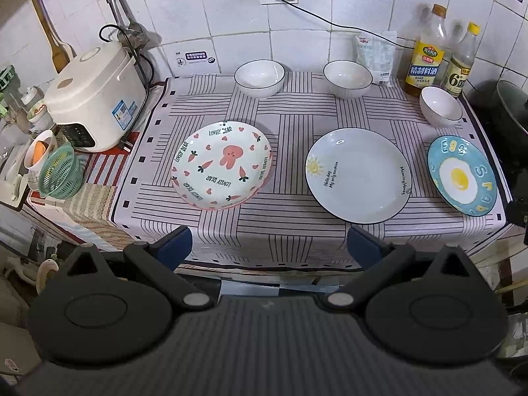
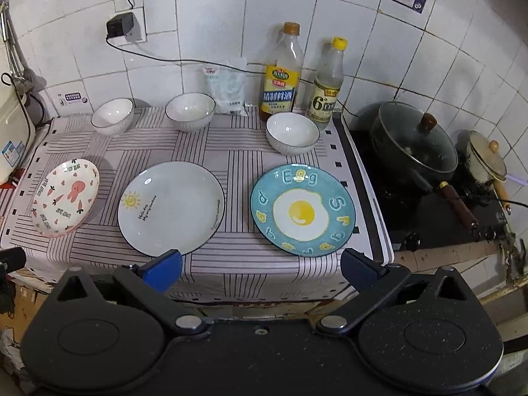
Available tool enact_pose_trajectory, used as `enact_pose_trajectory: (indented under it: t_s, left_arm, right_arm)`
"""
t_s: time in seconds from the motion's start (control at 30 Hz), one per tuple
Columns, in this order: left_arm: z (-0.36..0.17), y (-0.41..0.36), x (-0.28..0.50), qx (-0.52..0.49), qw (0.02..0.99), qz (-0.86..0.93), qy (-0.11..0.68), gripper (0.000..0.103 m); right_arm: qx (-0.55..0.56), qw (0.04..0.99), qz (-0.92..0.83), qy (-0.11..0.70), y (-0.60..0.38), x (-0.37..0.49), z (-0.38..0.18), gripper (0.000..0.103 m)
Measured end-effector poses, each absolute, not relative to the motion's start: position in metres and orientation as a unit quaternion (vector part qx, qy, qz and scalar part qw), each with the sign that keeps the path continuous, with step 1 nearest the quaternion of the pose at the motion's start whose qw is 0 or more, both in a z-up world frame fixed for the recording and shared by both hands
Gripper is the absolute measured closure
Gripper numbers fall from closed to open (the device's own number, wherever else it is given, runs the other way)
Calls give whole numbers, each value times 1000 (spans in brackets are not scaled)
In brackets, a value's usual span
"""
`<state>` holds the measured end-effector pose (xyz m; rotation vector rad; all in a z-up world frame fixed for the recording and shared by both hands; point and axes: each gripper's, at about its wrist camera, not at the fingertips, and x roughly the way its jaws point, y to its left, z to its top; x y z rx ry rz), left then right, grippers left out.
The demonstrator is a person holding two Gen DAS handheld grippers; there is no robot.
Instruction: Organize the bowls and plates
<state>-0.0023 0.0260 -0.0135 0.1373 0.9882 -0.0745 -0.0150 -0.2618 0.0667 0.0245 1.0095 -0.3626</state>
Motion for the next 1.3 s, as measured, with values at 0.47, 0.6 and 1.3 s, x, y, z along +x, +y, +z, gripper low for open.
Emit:
enact_pose_trajectory:
  t_s: [0.47,0.6,1.3]
  left_arm:
    - [-17,18,-6,65,882,-37,465,1]
    - [-18,15,-7,68,882,-37,464,1]
    - [-24,-2,-1,80,881,-38,465,1]
  right_arm:
    - [-4,875,-161,457,-266,-16,64,0]
    - [-8,879,-165,448,-269,-17,64,0]
    - [-7,889,-147,433,-280,-11,62,0]
